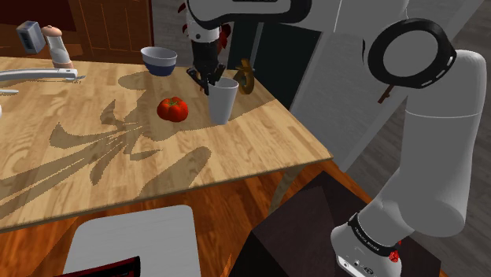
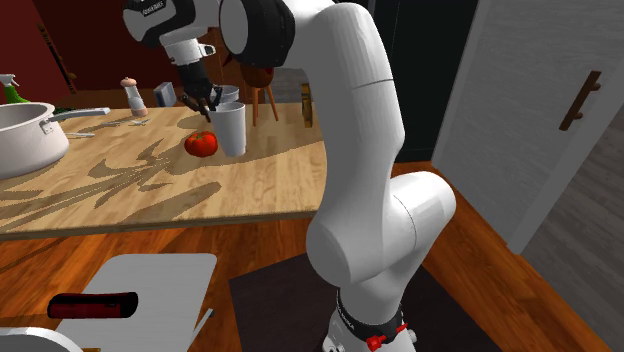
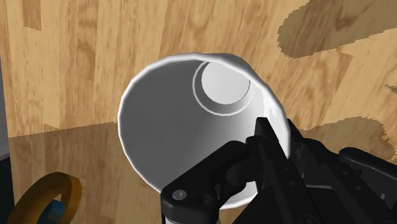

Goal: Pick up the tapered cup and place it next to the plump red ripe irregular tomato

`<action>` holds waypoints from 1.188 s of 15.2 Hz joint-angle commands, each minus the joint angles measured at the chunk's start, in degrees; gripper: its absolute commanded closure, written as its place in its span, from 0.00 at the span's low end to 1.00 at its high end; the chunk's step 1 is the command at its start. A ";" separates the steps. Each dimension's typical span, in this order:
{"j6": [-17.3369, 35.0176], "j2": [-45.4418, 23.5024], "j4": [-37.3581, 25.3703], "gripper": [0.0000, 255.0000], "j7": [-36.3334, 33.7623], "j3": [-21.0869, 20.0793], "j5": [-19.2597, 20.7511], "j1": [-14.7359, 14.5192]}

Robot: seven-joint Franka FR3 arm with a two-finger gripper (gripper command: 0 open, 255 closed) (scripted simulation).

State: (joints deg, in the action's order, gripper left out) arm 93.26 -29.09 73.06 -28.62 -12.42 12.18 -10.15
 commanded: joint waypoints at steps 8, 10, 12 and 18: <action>6.68 -0.70 6.02 1.00 -0.93 0.14 0.32 0.36; 8.04 -0.99 7.11 1.00 -1.13 0.19 0.42 0.41; 8.60 -1.12 7.55 1.00 -1.22 0.21 0.47 0.43; 8.60 -1.13 7.54 1.00 -1.22 0.21 0.47 0.43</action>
State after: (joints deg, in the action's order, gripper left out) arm 101.85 -30.23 80.61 -29.84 -12.21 12.65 -9.72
